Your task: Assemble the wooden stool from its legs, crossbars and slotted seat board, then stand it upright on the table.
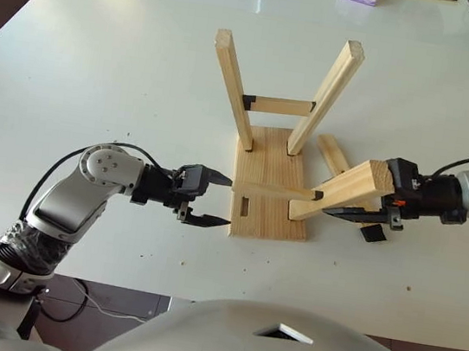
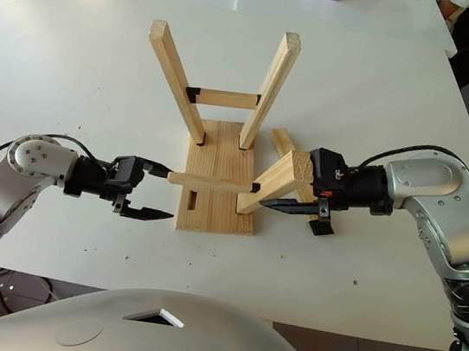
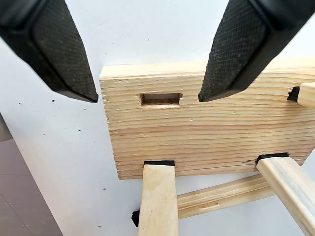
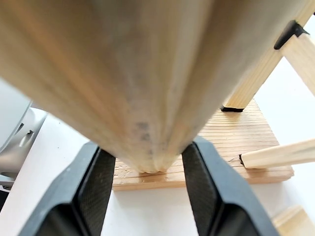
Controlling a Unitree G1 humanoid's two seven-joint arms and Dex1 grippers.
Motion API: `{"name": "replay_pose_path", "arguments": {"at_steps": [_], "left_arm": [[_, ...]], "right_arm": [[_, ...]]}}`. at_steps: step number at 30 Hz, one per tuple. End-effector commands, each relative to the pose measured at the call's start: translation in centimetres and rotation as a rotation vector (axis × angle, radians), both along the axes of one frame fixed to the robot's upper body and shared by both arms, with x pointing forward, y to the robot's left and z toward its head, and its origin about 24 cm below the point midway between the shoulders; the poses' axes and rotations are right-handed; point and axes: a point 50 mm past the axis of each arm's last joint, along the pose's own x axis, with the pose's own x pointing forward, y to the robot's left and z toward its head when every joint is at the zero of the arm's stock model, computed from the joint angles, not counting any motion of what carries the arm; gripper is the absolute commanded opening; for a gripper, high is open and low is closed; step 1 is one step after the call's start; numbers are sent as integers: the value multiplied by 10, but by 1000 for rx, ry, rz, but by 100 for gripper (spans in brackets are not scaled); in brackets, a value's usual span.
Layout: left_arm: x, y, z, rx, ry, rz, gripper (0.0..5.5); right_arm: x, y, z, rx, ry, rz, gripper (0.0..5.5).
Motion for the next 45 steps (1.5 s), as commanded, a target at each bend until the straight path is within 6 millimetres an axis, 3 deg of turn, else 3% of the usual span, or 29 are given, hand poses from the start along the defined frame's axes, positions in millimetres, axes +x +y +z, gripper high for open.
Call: {"name": "replay_pose_path", "arguments": {"at_steps": [1,7,11,16,22,27,36,45], "left_arm": [[5,1,3,11,-34,21,380],[5,1,-2,15,-47,51,380],[3,3,-3,9,-54,84,380],[-1,12,1,-19,-63,179,380],[4,12,4,-59,-77,267,380],[6,12,6,-59,-82,272,380],[12,12,9,-58,-92,266,380],[19,13,10,-68,-109,292,380]], "right_arm": [[-4,-22,-36,-205,82,-180,256],[-13,-30,-51,-273,51,-277,328],[-13,-38,-38,-253,-15,-362,328],[-16,-46,-21,-187,-147,-600,328],[-33,-32,-50,-104,-14,-807,418],[-33,-44,-70,-144,12,-941,497],[-43,-40,-98,-120,125,-996,497],[-42,-47,-108,-129,111,-1047,364]]}}
